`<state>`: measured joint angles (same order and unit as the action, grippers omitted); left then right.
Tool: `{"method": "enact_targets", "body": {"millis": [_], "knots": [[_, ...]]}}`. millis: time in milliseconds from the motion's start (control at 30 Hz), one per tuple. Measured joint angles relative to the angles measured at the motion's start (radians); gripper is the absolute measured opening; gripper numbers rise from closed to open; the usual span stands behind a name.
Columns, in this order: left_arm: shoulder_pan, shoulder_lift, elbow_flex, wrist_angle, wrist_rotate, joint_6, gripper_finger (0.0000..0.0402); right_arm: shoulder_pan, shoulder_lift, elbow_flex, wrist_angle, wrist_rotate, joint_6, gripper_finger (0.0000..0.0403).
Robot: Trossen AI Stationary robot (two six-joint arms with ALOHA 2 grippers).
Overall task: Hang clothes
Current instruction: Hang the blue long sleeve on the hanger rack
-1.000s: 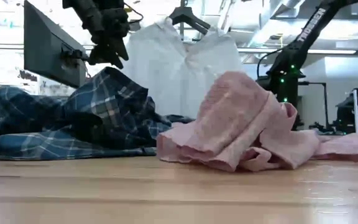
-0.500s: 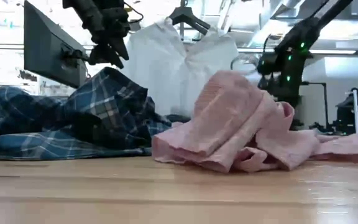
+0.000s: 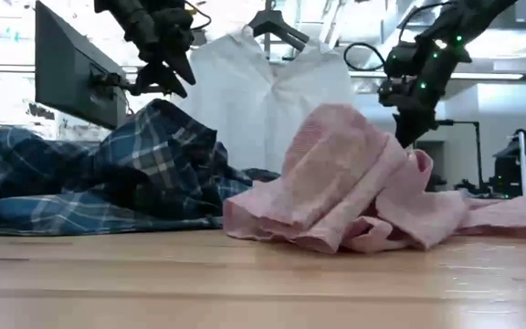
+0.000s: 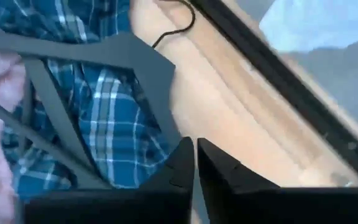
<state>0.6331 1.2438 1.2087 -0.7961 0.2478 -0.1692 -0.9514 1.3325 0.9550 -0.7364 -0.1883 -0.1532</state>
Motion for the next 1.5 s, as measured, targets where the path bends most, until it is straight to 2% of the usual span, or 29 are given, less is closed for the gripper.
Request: {"method": "enact_targets", "body": {"millis": [200, 300, 400, 467, 633, 933, 1133, 1267, 1400, 1500], "knots": [[0.0, 0.0, 0.0, -0.001, 0.046, 0.003, 0.0173, -0.034, 0.09, -0.001, -0.013, -0.028, -0.025, 0.0153], [0.0, 0.0, 0.0, -0.017, 0.049, 0.003, 0.0173, -0.027, 0.12, 0.0, -0.099, -0.037, -0.037, 0.0192], [0.0, 0.0, 0.0, -0.043, 0.052, 0.003, 0.0173, 0.004, 0.126, -0.007, -0.237, -0.107, -0.154, 0.0214], [-0.001, 0.0, 0.0, -0.054, 0.054, 0.005, 0.0173, 0.029, 0.108, -0.038, -0.242, -0.121, -0.194, 0.0219], [-0.004, 0.0, 0.0, -0.038, 0.054, 0.013, 0.0173, 0.059, 0.09, -0.13, -0.07, -0.032, -0.184, 0.0213], [-0.005, 0.0, 0.0, -0.02, 0.054, 0.001, 0.0173, 0.101, 0.135, -0.228, 0.079, 0.002, -0.167, 0.0203], [-0.005, 0.0, 0.0, -0.012, 0.053, 0.0, 0.0173, 0.101, 0.181, -0.235, 0.193, 0.029, -0.159, 0.0202], [-0.005, 0.0, 0.0, -0.013, 0.053, 0.0, 0.0173, 0.101, 0.189, -0.235, 0.203, 0.027, -0.194, 0.0196], [-0.005, 0.0, 0.0, -0.013, 0.052, 0.0, 0.0173, 0.107, 0.197, -0.235, 0.196, 0.019, -0.258, 0.0161], [-0.005, 0.0, 0.0, -0.013, 0.052, 0.0, 0.0173, 0.108, 0.211, -0.234, 0.188, 0.003, -0.293, 0.0104]]}}
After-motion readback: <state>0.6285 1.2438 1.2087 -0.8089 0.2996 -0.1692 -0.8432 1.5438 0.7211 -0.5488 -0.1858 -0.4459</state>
